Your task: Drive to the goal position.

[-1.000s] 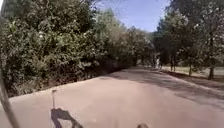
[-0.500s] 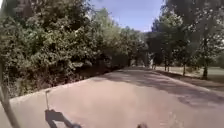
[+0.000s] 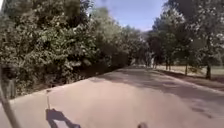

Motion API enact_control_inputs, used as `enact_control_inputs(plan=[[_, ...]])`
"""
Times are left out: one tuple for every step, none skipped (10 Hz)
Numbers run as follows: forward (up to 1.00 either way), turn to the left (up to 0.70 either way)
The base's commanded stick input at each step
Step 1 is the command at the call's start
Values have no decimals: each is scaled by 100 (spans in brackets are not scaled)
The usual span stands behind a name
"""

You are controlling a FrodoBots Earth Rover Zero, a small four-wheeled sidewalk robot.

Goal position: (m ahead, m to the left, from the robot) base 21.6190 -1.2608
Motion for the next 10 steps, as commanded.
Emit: enact_control_inputs(plan=[[70, 0], [70, 0], [70, -7], [70, -21], [70, -35], [70, -35], [70, -35], [70, -9], [70, 0], [70, 0]])
